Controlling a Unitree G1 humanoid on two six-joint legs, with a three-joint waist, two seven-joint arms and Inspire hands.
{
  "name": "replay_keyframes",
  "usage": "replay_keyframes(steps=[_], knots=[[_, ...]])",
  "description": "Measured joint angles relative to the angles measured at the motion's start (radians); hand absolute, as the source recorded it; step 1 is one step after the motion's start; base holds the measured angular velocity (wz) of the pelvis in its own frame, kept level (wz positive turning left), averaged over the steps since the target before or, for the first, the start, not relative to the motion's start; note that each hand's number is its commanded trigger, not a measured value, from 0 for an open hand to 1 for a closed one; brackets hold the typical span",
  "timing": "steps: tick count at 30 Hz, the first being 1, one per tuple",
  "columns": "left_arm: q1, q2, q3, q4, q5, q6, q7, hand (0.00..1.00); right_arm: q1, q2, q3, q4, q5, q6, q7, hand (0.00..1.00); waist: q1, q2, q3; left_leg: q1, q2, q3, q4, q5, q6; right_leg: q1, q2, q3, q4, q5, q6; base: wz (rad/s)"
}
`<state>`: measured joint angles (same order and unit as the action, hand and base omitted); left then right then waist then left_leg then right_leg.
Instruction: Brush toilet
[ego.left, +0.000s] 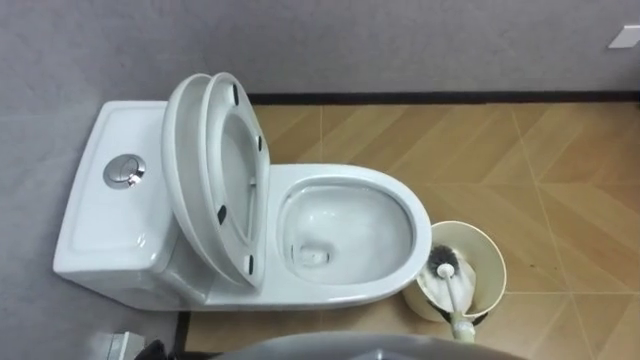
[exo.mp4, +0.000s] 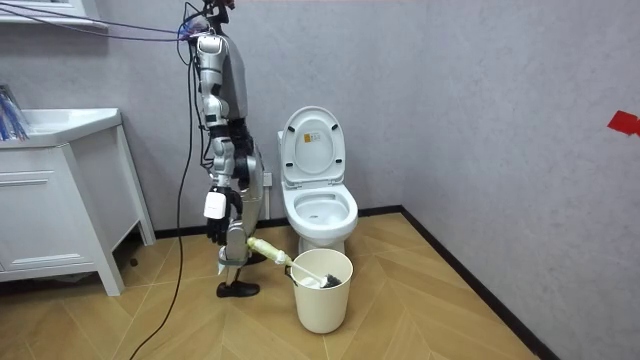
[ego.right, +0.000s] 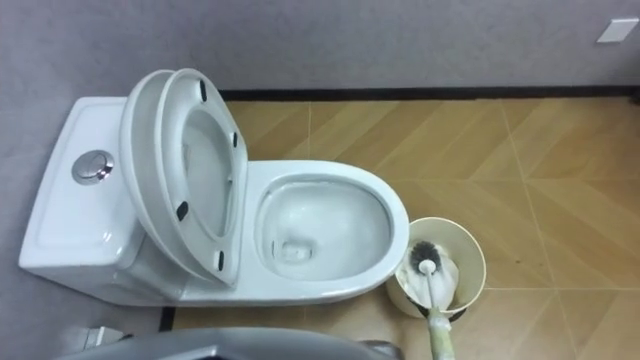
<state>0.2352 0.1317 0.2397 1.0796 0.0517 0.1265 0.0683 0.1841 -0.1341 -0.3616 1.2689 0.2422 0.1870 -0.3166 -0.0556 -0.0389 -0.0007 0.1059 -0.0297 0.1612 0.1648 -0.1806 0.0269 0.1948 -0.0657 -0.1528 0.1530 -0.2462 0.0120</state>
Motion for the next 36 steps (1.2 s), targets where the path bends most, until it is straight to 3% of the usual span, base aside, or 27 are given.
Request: replay_keyframes(steps=[4, 8, 11, 20, 25, 28, 29, 30, 31, 36], knots=[[0.028, 0.001, 0.006, 0.000, 0.024, 0.022, 0.017, 0.00, -0.015, -0.009, -0.022, -0.073, 0.036, -0.028, -0.058, 0.00, -0.001, -0.002, 0.0000, -0.007, 0.000, -0.002, 0.003, 0.000, 0.000, -0.002, 0.000, -0.005, 0.003, 0.000, 0.000, 0.04], [0.034, 0.001, -0.015, 0.000, 0.042, 0.025, 0.017, 0.00, -0.049, -0.021, 0.031, -0.111, 0.027, -0.043, -0.091, 0.00, 0.012, -0.005, 0.0014, -0.014, 0.001, -0.002, 0.006, -0.001, 0.000, -0.008, 0.000, -0.006, -0.002, -0.001, 0.000, 0.00], [0.032, 0.001, -0.028, 0.000, 0.070, 0.024, 0.021, 0.00, -0.053, -0.021, 0.075, -0.163, 0.012, -0.080, -0.113, 0.00, 0.021, -0.007, -0.0005, -0.047, 0.002, -0.005, 0.028, -0.005, 0.003, -0.032, 0.000, -0.001, 0.004, 0.000, 0.000, 0.03], [-0.011, 0.003, -0.070, -0.021, 0.086, 0.014, 0.055, 0.00, -0.091, -0.021, 0.195, -0.252, -0.090, -0.102, -0.150, 0.00, 0.043, -0.003, 0.0001, -0.107, 0.010, -0.010, 0.075, -0.024, 0.007, -0.079, 0.001, -0.015, 0.035, 0.001, 0.002, 0.02], [-0.047, 0.007, -0.144, -0.025, 0.071, -0.044, 0.055, 0.00, -0.144, -0.021, 0.250, -0.210, -0.096, -0.133, -0.159, 0.00, 0.041, 0.009, -0.0040, -0.187, 0.016, -0.027, 0.115, -0.026, 0.010, -0.135, 0.003, -0.050, 0.053, 0.005, 0.000, 0.17], [-0.080, 0.010, -0.160, -0.023, 0.068, -0.067, 0.055, 0.00, -0.187, -0.021, 0.264, -0.157, -0.096, -0.146, -0.173, 0.00, 0.038, 0.017, -0.0008, -0.254, 0.017, -0.052, 0.145, -0.025, 0.011, -0.182, 0.005, -0.073, 0.067, 0.006, -0.003, 0.17], [-0.092, 0.012, -0.165, -0.019, 0.067, -0.076, 0.055, 0.00, -0.209, -0.021, 0.264, -0.131, -0.095, -0.146, -0.182, 0.00, 0.044, 0.014, 0.0075, -0.271, 0.017, -0.052, 0.147, -0.020, 0.012, -0.203, 0.005, -0.071, 0.073, 0.007, -0.004, 0.10], [-0.099, 0.013, -0.167, -0.018, 0.063, -0.081, 0.055, 0.00, -0.215, -0.021, 0.264, -0.127, -0.095, -0.146, -0.186, 0.00, 0.051, 0.015, 0.0091, -0.282, 0.018, -0.053, 0.150, -0.019, 0.012, -0.215, 0.005, -0.071, 0.076, 0.008, -0.005, 0.00], [-0.112, 0.014, -0.176, -0.017, 0.046, -0.091, 0.056, 0.00, -0.234, -0.024, 0.264, -0.110, -0.095, -0.155, -0.194, 0.00, 0.056, 0.024, 0.0074, -0.312, 0.021, -0.055, 0.165, -0.019, 0.012, -0.238, 0.006, -0.073, 0.089, 0.008, -0.006, 0.00], [-0.177, 0.021, -0.203, 0.006, 0.017, -0.118, 0.060, 0.00, -0.330, -0.047, 0.264, -0.025, -0.088, -0.185, -0.205, 0.00, 0.068, 0.027, 0.0110, -0.432, 0.025, -0.059, 0.199, -0.011, 0.022, -0.358, 0.004, -0.079, 0.130, 0.009, -0.007, 0.05]])
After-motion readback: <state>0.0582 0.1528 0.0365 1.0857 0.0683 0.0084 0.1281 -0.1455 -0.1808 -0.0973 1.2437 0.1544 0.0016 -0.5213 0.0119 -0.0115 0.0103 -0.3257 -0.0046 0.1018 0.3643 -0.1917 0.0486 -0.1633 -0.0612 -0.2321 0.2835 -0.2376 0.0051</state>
